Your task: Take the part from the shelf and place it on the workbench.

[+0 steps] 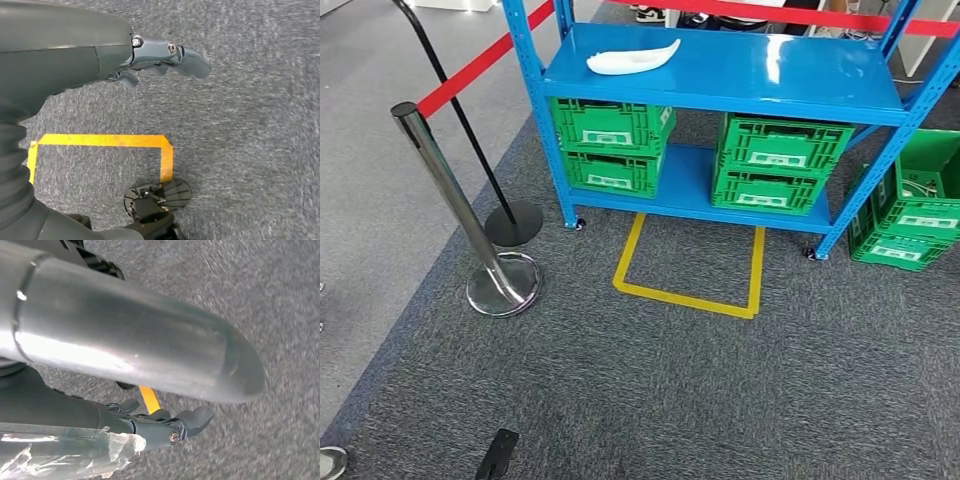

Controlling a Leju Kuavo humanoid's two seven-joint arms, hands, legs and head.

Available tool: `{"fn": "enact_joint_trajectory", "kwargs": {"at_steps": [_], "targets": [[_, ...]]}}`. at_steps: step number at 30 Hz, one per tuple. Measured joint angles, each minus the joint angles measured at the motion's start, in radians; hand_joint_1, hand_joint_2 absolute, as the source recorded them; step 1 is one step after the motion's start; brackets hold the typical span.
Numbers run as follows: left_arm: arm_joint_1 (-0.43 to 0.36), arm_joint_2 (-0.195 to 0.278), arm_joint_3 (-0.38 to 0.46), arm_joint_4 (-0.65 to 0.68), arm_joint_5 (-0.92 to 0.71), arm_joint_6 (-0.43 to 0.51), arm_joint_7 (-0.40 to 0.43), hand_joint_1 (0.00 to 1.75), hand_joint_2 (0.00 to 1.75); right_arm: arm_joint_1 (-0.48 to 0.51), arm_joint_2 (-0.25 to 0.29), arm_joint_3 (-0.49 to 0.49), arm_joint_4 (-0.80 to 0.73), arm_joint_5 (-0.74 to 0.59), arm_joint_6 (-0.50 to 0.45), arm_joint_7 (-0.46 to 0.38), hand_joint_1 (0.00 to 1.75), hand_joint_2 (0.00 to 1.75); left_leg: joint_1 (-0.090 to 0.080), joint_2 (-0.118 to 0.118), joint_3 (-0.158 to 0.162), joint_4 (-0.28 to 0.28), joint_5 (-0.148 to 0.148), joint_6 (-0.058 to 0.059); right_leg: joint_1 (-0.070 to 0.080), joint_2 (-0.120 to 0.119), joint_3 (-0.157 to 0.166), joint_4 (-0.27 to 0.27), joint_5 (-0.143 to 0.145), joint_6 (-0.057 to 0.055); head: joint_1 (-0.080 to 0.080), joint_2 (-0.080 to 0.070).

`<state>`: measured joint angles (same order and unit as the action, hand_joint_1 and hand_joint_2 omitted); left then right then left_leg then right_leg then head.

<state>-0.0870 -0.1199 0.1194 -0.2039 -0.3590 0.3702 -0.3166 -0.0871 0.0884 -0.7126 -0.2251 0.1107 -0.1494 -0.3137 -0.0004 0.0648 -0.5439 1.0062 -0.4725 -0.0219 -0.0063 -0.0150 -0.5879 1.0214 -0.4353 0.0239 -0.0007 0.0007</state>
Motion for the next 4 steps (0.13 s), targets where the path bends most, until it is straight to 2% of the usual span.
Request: {"fn": "enact_joint_trajectory", "kwargs": {"at_steps": [1, 2, 3, 4], "targets": [[0.0, 0.0, 0.0, 0.0, 0.0, 0.0, 0.0, 0.0, 1.75, -0.001, 0.001, 0.0, 0.0, 0.0, 0.002, -0.002, 0.0, 0.0, 0.001, -0.016, -0.015, 0.034, -0.023, -0.005, -0.003, 0.008, 0.0, -0.002, 0.003, -0.005, -0.002, 0.0], [0.0, 0.001, 0.0, 0.0, 0.0, 0.0, 0.0, 0.0, 1.75, -0.003, 0.001, 0.0, 0.0, 0.0, 0.004, -0.003, 0.0, 0.0, 0.003, -0.034, -0.041, 0.09, -0.055, -0.009, -0.005, 0.016, 0.0, -0.003, 0.004, -0.009, -0.004, 0.0], [0.001, 0.002, 0.0, 0.0, 0.0, 0.001, 0.0, 0.0, 1.75, -0.005, 0.001, 0.0, 0.0, 0.001, 0.006, -0.003, 0.0, 0.0, 0.004, -0.046, -0.075, 0.161, -0.088, -0.012, -0.006, 0.024, -0.001, -0.003, 0.005, -0.011, -0.006, 0.0], [0.002, 0.003, 0.0, 0.0, 0.0, 0.001, 0.0, 0.0, 1.75, -0.005, 0.001, 0.0, 0.0, 0.001, 0.006, -0.004, 0.0, 0.0, 0.004, -0.051, -0.094, 0.202, -0.106, -0.013, -0.006, 0.028, -0.002, -0.003, 0.005, -0.012, -0.006, 0.0]]}}
